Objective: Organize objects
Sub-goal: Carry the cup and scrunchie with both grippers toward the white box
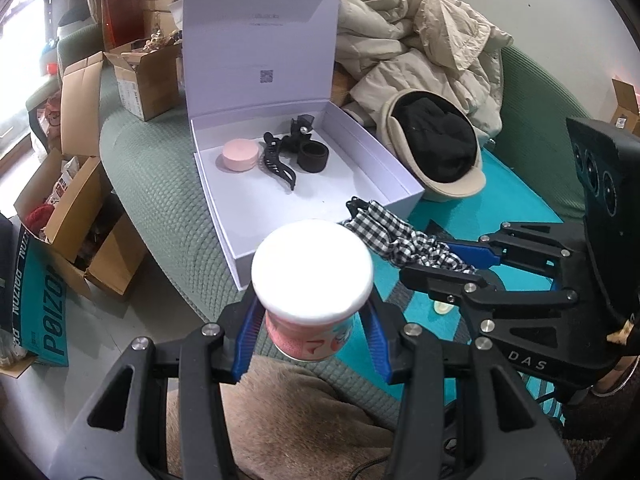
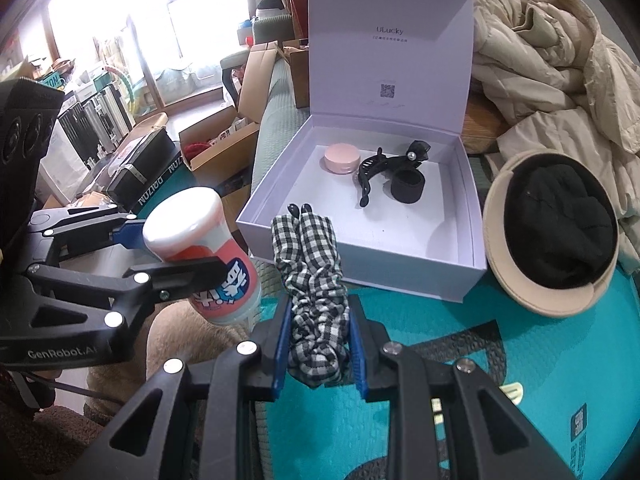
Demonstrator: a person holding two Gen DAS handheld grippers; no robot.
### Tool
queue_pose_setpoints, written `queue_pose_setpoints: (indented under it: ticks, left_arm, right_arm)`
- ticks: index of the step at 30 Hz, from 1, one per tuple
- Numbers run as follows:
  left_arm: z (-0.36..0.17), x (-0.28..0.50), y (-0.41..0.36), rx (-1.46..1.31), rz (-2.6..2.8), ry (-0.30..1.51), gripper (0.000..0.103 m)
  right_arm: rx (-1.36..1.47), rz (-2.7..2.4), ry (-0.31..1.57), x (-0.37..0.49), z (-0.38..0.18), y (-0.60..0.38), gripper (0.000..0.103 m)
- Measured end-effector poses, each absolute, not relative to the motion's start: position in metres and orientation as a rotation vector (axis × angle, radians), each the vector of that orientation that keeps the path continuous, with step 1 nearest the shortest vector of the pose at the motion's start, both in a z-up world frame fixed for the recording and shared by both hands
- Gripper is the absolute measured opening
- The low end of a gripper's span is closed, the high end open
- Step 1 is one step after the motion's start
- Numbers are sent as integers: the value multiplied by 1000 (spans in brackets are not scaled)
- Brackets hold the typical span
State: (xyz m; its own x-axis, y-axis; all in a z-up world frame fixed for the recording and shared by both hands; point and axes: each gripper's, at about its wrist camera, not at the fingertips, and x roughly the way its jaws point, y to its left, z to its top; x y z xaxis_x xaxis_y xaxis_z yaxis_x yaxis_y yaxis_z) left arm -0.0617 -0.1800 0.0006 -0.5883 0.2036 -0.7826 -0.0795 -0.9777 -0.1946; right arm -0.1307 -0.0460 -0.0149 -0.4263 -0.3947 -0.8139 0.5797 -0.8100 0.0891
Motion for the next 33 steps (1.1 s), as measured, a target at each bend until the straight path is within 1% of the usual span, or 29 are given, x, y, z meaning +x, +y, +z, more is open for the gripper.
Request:
queue_pose_setpoints:
  ticks: [25,33]
  left_arm:
    - [15,-117,-191,-1275,2665,-200,45]
    - [13,-140,-196,-1284,2682,-192,45]
  right_arm:
    - [1137,-2235,290,-190,-7,-58,26]
    - [1136,-2237,286,-215,-12,-60,26]
